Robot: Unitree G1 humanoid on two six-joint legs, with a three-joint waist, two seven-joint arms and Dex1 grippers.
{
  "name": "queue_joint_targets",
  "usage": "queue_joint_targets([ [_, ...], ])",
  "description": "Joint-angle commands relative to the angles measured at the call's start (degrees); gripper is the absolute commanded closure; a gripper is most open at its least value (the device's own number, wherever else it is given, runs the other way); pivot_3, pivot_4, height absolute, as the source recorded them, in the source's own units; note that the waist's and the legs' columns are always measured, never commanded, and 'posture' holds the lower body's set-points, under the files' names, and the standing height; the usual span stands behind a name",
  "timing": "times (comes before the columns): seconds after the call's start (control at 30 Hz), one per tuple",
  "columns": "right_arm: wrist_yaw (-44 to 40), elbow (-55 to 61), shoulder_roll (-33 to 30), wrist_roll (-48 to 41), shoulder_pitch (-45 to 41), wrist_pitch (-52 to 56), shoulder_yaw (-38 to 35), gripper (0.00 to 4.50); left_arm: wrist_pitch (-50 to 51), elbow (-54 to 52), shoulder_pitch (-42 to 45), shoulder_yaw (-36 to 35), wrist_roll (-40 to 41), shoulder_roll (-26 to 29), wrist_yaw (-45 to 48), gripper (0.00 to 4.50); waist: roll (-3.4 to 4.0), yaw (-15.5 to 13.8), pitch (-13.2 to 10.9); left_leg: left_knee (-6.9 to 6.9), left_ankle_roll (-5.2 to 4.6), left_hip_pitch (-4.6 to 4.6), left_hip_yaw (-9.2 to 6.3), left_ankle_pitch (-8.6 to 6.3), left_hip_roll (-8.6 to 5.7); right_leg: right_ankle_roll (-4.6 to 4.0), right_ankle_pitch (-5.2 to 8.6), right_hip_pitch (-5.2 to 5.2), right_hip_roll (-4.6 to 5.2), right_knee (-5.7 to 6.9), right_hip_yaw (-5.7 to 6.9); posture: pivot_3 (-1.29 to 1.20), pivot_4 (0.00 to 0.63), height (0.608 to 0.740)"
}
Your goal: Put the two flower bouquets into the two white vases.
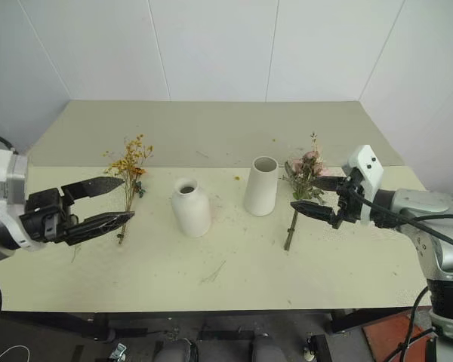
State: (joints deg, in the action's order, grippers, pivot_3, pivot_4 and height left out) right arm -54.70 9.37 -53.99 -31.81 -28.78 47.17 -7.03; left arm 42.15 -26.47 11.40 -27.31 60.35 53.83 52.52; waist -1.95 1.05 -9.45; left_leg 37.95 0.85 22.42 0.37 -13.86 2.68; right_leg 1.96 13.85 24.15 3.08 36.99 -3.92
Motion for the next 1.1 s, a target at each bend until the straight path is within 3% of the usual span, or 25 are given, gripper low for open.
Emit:
queue_joint_targets([
  [0.03, 3.08, 0.41, -1.03, 0.07, -5.05, 10.36, 3.66, 0.0, -2.6, 3.47, 6.08, 3.76, -2.5, 0.56, 2.24, 0.02, 0.0, -0.02, 0.0, 0.0, 0.0, 0.0, -0.01, 0.0, 0.0, 0.0, 0.0, 0.0, -0.01, 0.0, 0.0, 0.0, 0.15, 0.74],
  [0.17, 9.0, -5.07, 2.26, 1.6, -13.7, 23.19, 8.7, 0.0, -5.02, 8.26, 13.18, 9.26, -6.27, -0.44, 5.65, 0.02, 0.0, 0.16, 0.0, 0.0, 0.0, 0.02, 0.0, 0.0, -0.02, -0.01, -0.01, 0.02, 0.0, 0.0, -0.01, 0.0, 0.15, 0.74],
  [0.37, 14.88, -15.16, 7.21, 6.11, -22.63, 31.98, 14.95, 0.0, -8.0, 13.8, 20.58, 14.56, -10.59, -2.41, 10.11, 0.02, 0.0, 0.16, 0.0, 0.0, 0.0, 0.24, -0.02, 0.0, -0.04, 0.01, -0.02, 0.17, 0.0, -0.03, 0.0, 0.0, 0.15, 0.74],
  [0.77, 24.82, -43.07, 18.89, 18.53, -32.36, 24.47, 18.16, 0.0, -8.58, 13.83, 20.2, 14.02, -12.26, -4.64, 11.63, 0.02, 0.0, 0.91, 0.0, 0.07, -0.01, 0.46, -0.06, 0.01, -0.05, 0.08, -0.08, 0.32, 0.03, -0.03, 0.03, 0.0, 0.15, 0.74],
  [0.9, 24.63, -47.4, 20.31, 20.64, -34.16, 21.09, 18.25, 0.9, -8.15, 12.48, 18.41, 12.59, -11.71, -4.41, 11.22, 0.0, 0.0, 1.31, 0.0, 0.09, -0.01, 0.45, -0.07, 0.01, -0.06, 0.11, -0.1, 0.29, 0.04, -0.04, 0.04, 0.0, 0.15, 0.74],
  [1.1, 24.93, -47.98, 19.92, 21.64, -34.51, 20.36, 16.44, 3.05, -7.23, 10.53, 15.35, 9.86, -10.49, -3.72, 10.39, 0.0, 0.0, 1.58, 0.0, 0.09, -0.01, 0.44, -0.08, 0.01, -0.05, 0.11, -0.1, 0.3, 0.04, -0.02, 0.04, 0.0, 0.15, 0.74],
])
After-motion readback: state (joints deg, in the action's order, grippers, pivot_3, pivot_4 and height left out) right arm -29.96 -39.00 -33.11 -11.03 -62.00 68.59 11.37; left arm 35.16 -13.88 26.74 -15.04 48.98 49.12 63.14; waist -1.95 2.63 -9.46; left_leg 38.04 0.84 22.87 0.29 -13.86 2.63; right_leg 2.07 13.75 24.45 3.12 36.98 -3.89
